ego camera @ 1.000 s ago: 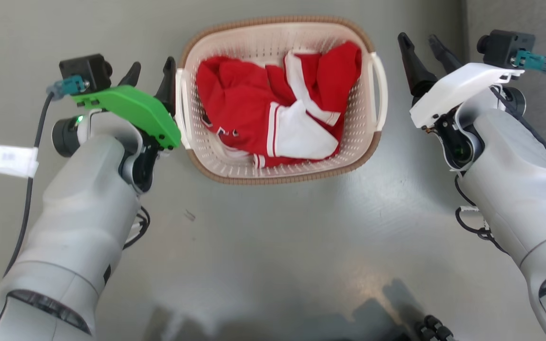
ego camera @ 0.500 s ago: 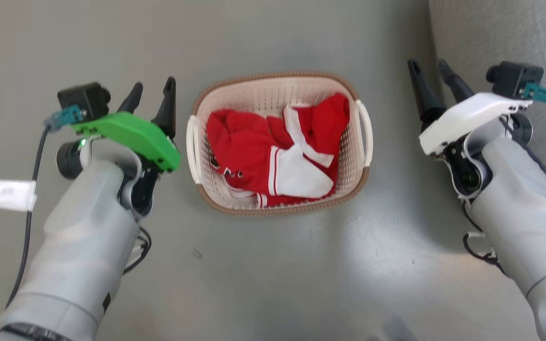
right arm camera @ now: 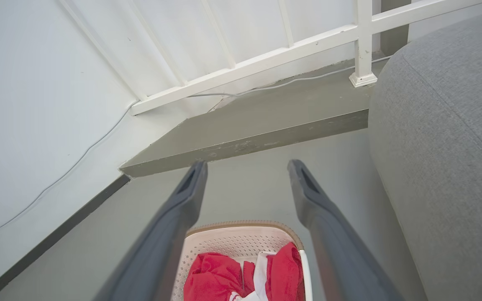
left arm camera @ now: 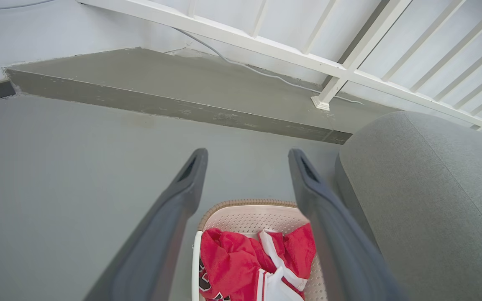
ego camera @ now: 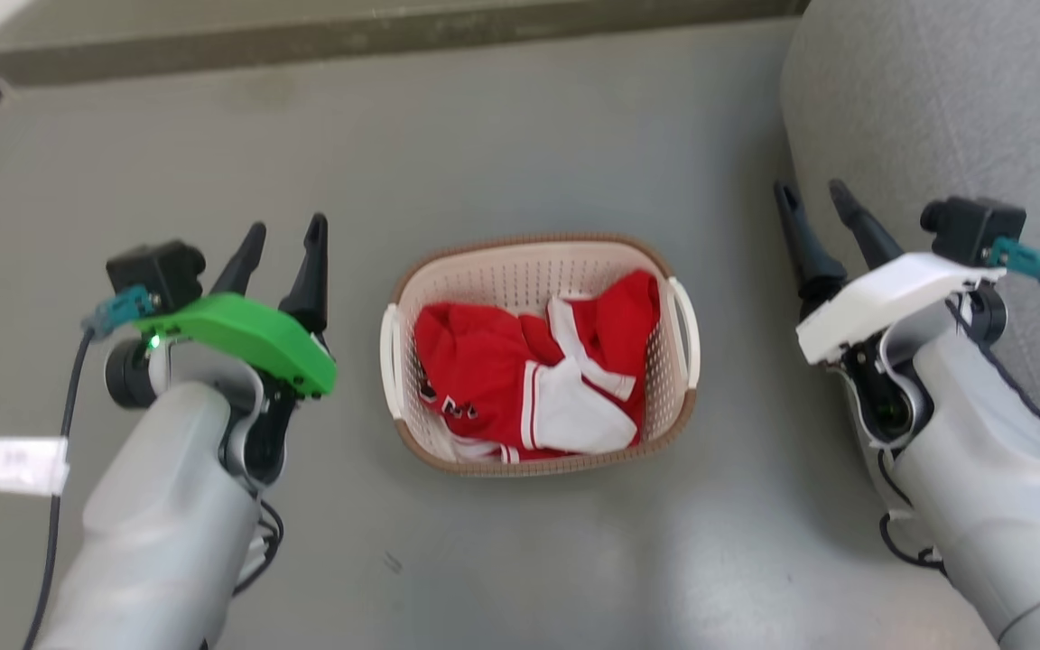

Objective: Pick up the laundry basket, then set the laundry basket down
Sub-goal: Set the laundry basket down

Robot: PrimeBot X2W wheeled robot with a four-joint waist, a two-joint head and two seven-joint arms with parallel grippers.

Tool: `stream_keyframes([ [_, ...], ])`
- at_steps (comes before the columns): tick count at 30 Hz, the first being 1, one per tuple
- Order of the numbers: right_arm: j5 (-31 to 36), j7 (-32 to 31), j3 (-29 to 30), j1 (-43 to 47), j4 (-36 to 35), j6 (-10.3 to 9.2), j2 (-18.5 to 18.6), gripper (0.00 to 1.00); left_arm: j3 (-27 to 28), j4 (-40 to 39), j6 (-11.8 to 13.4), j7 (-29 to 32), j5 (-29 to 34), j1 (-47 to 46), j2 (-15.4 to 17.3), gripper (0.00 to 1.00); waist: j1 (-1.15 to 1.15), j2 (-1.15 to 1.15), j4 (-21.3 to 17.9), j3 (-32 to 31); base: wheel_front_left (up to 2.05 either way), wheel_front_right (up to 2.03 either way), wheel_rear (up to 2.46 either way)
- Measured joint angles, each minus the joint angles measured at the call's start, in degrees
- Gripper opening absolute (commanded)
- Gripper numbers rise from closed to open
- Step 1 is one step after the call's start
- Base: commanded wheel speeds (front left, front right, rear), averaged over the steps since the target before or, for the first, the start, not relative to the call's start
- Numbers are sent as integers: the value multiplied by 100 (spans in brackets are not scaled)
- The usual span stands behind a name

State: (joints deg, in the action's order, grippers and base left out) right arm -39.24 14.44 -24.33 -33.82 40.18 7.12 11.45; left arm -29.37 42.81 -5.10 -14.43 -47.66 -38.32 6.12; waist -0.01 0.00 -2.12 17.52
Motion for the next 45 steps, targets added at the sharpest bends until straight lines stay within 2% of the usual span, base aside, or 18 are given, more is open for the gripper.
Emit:
stream_keyframes([
  [14, 452, 0, 548, 936, -791, -20, -197, 100, 682, -929, 14, 0, 612, 1129, -5, 100, 0, 0, 53, -855, 0, 0, 0],
  [17, 503, 0, 835, 1138, -1044, -111, -167, 100, 750, -1106, 14, 0, 712, 1316, -26, 100, 0, 0, 70, -980, 0, 0, 0],
  [24, 750, 8, 1107, 1605, -1488, -123, -258, 100, 1277, -1644, 89, 0, 964, 1884, -47, 100, 0, 0, 91, -1238, 0, 0, 0],
  [33, 1095, 9, 1330, 2023, -2029, -122, -289, 100, 1417, -2136, 73, 0, 1339, 2441, -105, 100, 0, 0, 93, -1417, 0, 0, 0],
  [45, 1418, 9, 1477, 2319, -2386, -122, -382, 100, 1480, -2587, 49, 0, 1791, 2742, -123, 100, 0, 0, 145, -1391, 0, 0, 0],
])
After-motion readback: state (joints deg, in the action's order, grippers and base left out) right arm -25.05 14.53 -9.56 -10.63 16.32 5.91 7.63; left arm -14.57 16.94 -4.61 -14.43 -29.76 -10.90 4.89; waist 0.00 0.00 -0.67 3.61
